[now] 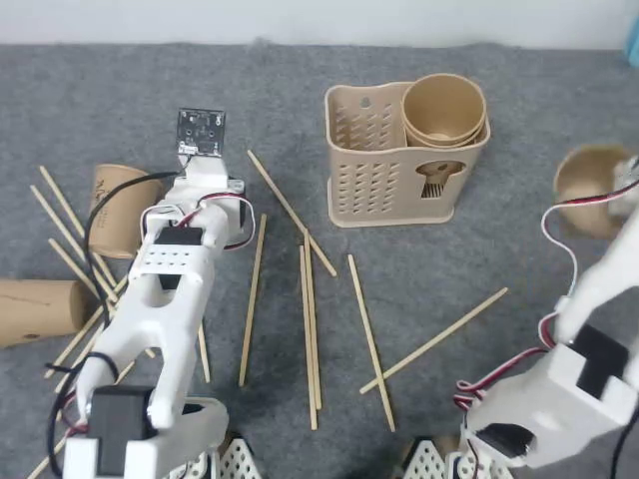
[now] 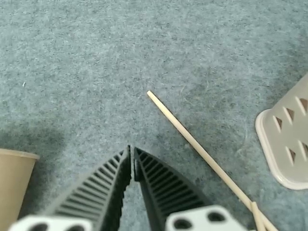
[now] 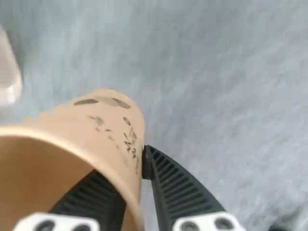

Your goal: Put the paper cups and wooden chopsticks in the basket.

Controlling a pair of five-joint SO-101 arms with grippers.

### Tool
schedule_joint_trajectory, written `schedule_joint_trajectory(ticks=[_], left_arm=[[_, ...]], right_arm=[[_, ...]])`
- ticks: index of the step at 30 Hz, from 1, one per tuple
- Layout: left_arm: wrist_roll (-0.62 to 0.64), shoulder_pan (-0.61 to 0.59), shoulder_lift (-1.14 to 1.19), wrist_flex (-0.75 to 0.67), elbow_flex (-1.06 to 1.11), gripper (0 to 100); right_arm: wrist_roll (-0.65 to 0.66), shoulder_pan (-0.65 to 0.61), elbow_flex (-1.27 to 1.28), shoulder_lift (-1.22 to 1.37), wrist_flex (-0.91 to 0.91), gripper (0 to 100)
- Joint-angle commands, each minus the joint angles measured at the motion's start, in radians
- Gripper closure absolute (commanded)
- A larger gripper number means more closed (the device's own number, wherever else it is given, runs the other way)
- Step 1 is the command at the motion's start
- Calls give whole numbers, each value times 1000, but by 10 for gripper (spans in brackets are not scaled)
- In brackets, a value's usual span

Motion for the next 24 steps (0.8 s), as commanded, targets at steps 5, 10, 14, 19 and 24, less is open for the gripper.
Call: schedule_joint_trajectory(ticks=[5,10,14,19,24], left_arm=[[-11,23,-5,-25,-4,988],[-68,25,-5,-25,-4,988],[-71,25,-5,-25,-4,988],[-71,25,-5,-26,-4,988],[-71,25,-5,-26,-4,988]], right_arm=[[-138,-191,-434,-12,38,991],[-219,-352,-618,-12,36,991],[-241,-478,-672,-1,25,991],[-241,-549,-600,42,24,991],[-239,-552,-531,120,4,991]])
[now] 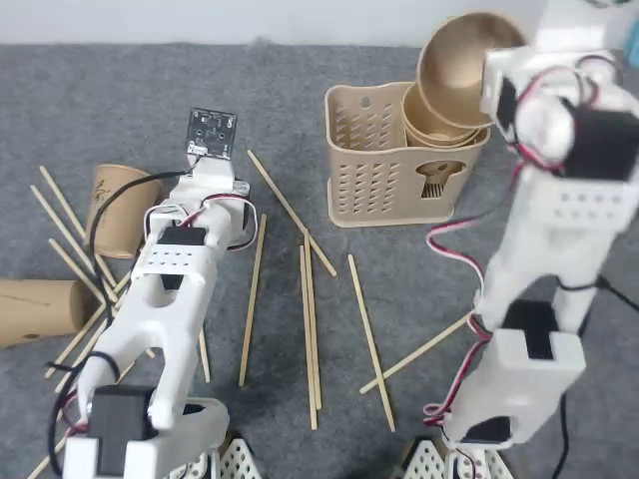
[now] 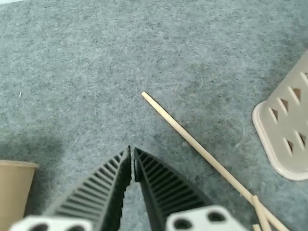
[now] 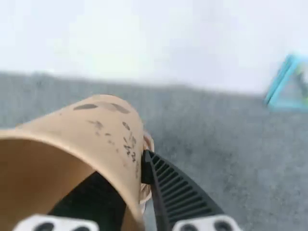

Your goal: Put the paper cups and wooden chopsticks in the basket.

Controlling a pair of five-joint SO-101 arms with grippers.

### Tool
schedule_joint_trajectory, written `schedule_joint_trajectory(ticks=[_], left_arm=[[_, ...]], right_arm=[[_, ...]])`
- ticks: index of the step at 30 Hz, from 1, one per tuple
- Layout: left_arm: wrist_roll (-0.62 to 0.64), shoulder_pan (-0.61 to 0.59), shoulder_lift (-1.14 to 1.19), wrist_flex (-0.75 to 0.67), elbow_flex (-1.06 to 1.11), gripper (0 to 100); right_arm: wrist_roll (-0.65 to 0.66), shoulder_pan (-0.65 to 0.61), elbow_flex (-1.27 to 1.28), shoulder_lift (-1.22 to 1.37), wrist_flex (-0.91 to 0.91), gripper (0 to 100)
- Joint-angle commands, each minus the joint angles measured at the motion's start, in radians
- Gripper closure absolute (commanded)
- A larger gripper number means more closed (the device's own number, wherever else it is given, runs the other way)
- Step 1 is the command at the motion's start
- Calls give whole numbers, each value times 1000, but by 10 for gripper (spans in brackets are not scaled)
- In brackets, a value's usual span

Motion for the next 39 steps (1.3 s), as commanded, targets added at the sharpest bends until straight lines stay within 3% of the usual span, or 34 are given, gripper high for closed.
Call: schedule_joint_trajectory(ticks=[1,20,26,28,35,39], left_arm=[[-9,9,-5,-26,-4,988],[-9,9,-3,-28,-5,988],[-9,14,-3,-81,16,988],[-9,26,-3,-84,22,988],[-9,25,-3,-84,22,988],[-9,25,-3,-84,22,988]], right_arm=[[-11,-10,11,24,4,991],[17,-4,207,51,36,976],[9,-31,173,25,-10,745],[8,-39,132,7,-18,711],[-34,-30,-20,-97,45,727],[-40,-8,140,-216,44,902]])
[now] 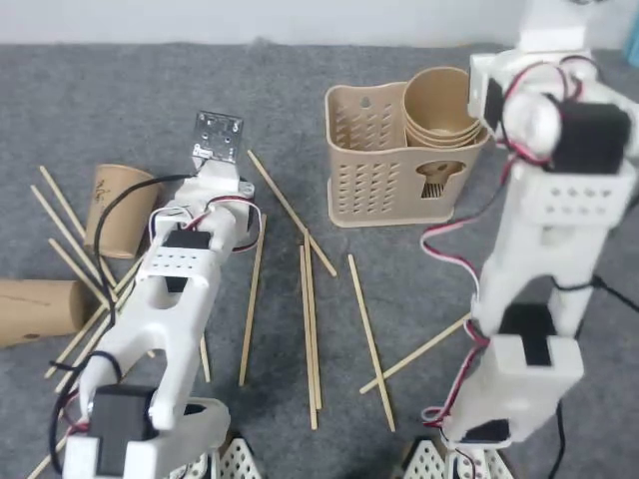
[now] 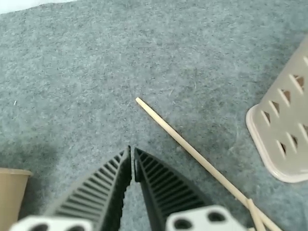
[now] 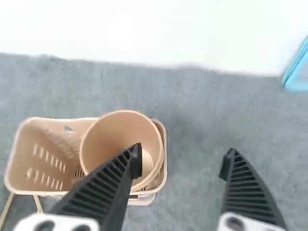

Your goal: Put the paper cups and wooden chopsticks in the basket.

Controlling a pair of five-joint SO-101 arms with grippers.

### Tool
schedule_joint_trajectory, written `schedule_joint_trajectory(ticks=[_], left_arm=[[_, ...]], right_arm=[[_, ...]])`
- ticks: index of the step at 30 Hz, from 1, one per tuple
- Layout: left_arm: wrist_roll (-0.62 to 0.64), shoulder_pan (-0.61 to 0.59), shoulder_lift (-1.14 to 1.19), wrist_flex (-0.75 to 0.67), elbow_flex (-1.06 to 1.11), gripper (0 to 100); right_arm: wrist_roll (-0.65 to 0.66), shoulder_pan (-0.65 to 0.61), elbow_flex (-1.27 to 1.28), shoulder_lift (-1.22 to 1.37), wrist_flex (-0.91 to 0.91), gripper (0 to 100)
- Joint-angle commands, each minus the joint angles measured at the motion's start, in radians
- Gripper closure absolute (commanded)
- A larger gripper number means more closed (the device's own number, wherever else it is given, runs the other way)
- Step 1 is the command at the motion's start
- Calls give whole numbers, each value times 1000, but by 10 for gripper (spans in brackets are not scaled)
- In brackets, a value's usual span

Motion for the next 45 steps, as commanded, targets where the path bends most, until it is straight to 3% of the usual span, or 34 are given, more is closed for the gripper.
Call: schedule_joint_trajectory(ticks=[1,6,11,16,23,30,40,45], left_arm=[[-8,5,-3,-29,-4,988],[-8,6,-3,-29,-4,988],[-8,3,-5,-29,-4,988],[-8,3,-5,-29,-4,988],[-8,2,-6,-25,-4,988],[-8,2,-6,-25,-4,988],[-8,2,-6,-25,-4,988],[-8,2,-6,-23,-2,988]], right_arm=[[-15,19,132,-154,41,969],[-17,-24,394,-283,21,991],[-11,-143,496,-549,13,991],[0,-160,772,-746,-145,991],[176,-102,1363,-977,-541,990],[227,-101,1817,-1150,-1216,990],[210,-101,2033,-1047,-1584,989],[28,-62,2030,-855,-1758,986]])
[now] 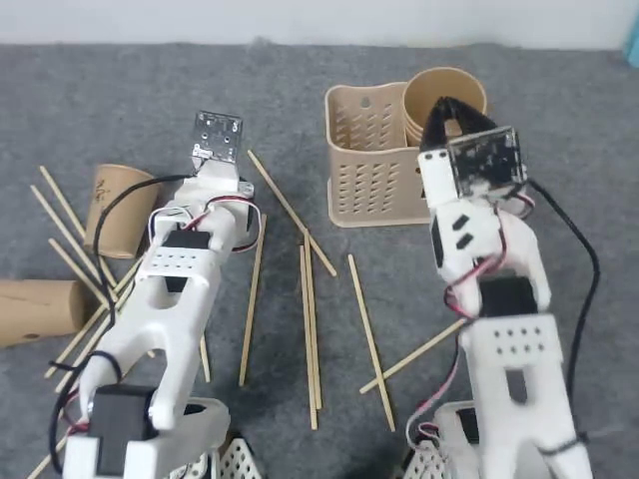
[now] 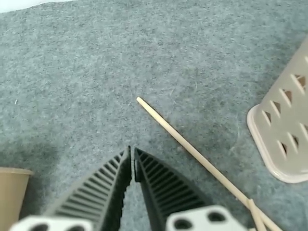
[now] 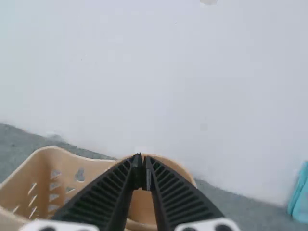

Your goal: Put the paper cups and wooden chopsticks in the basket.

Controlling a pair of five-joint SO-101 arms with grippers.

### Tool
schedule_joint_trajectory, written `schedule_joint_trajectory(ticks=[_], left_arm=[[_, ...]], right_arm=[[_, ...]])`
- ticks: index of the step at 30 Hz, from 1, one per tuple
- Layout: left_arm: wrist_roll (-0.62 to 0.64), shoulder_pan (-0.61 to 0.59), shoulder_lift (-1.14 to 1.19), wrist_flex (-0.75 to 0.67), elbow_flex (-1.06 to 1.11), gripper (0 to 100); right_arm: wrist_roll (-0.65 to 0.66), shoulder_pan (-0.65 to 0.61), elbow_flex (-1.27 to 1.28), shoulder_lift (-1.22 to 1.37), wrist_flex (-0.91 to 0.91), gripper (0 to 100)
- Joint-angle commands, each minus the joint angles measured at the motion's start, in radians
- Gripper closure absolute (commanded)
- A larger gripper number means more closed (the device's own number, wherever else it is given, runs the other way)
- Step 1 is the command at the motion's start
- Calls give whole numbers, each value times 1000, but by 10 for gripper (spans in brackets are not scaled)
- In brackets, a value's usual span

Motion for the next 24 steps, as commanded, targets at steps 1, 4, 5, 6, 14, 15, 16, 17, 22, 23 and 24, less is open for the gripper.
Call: schedule_joint_trajectory(ticks=[1,4,5,6,14,15,16,17,22,23,24], left_arm=[[-8,5,-6,-23,-2,988],[-8,5,-6,-23,-2,988],[-8,5,-6,-23,-2,988],[-8,5,-6,-23,-2,988],[-8,6,-6,-25,-2,988],[-8,6,-6,-25,-2,988],[-8,6,-6,-25,-2,988],[-8,6,-6,-25,-2,988],[-8,6,-5,-25,-2,988],[-8,6,-5,-25,-2,988],[-8,6,-5,-25,-2,988]], right_arm=[[-144,53,-12,124,-136,986],[-236,87,-12,213,-180,986],[-255,93,-12,240,-183,986],[-264,96,-12,263,-185,986],[-270,90,28,315,-176,989],[-273,90,28,306,-176,989],[-273,90,26,288,-177,989],[-273,91,25,259,-176,990],[-275,97,31,-76,-13,990],[-275,97,31,-166,65,990],[-275,93,31,-260,157,989]])
